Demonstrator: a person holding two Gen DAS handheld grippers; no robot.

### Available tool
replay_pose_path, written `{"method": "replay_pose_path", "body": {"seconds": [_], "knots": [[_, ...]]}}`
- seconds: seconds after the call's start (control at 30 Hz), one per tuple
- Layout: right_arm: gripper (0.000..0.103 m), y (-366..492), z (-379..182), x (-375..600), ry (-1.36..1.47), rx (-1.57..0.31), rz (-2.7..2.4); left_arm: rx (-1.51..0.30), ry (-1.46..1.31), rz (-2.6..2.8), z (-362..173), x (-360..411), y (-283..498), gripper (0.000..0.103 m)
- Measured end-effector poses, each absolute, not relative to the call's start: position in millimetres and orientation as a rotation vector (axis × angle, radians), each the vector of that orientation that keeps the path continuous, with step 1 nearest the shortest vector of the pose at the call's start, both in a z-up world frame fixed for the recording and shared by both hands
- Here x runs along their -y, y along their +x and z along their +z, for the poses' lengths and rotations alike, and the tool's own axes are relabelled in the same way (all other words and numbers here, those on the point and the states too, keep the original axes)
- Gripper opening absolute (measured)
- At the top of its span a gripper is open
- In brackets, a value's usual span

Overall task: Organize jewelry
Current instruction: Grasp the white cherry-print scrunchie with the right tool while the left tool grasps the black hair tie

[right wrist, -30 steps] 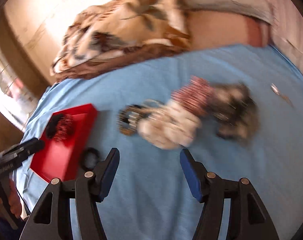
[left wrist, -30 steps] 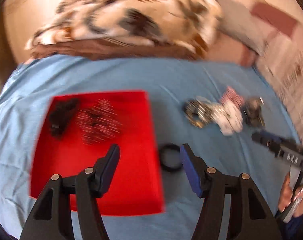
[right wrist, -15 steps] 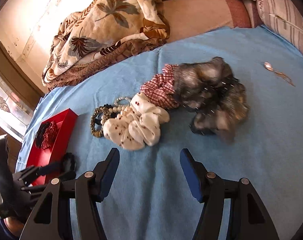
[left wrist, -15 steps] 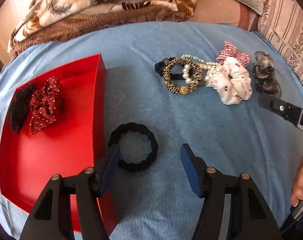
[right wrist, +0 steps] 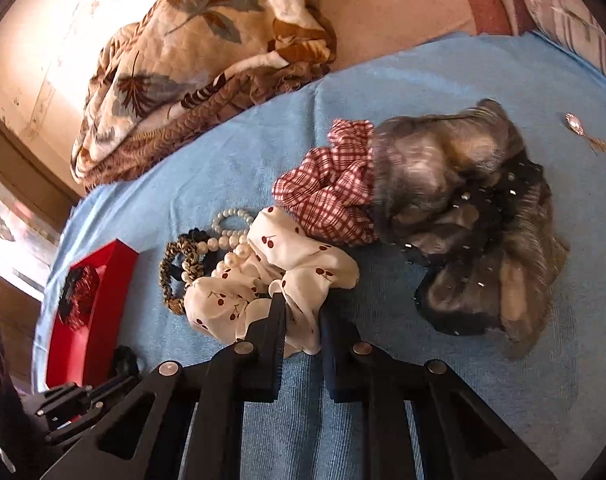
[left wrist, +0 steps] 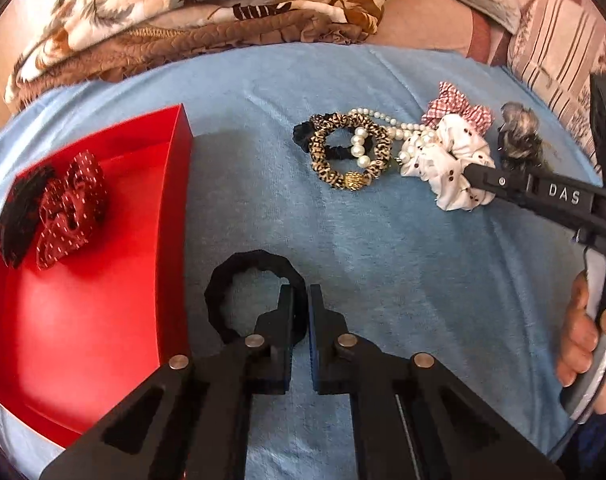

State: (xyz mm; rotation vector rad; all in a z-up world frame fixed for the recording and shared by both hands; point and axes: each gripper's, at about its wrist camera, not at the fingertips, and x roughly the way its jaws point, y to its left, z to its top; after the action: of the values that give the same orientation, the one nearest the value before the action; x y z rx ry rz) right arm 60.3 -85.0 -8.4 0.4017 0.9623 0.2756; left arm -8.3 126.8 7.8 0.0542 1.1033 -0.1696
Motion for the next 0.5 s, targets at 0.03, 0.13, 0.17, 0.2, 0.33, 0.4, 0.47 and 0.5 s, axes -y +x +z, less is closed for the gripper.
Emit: {"method": "replay_pose_path", "body": {"seconds": [0.03,0.13,0.17,0.2,0.33,0.4,0.47,0.5], "knots": [[0.014,56.6,-6.1,86.9,0.405,-0.958,0.276,-1.104,0.037,-0.174,9.7,-127.3,-10.4,0.006],[0.014,44.9,0.5,92.6,0.413,-0.956,0.267,-1.093,-0.018,-0.194,21.1,-131.2,-19.1,0.006],[0.014,40.2,3.2,94.6,0.418,-0.955,0.269,-1.084,-0.032,-0.199,26.4,-132.9,-22.9,0.006],[0.014,36.1,5.7,96.2,0.422,-0.954,0.270,-1.073,-0.046,-0.203,32.9,-135.0,-27.6,0.006],[0.014,16.8,19.6,99.7,0.424,-0.941,0.281,-1.027,-0.094,-0.219,58.8,-144.8,-45.5,0.006],[0.014,6.4,28.6,98.5,0.412,-0.929,0.288,-1.000,-0.119,-0.223,72.5,-155.9,-55.9,0.006],[0.013,-2.9,38.1,95.7,0.397,-0.917,0.295,-0.983,-0.137,-0.215,80.8,-166.2,-62.7,0.006],[0.013,-5.8,41.4,94.5,0.392,-0.912,0.297,-0.971,-0.145,-0.203,85.3,-174.1,-67.0,0.006]]}}
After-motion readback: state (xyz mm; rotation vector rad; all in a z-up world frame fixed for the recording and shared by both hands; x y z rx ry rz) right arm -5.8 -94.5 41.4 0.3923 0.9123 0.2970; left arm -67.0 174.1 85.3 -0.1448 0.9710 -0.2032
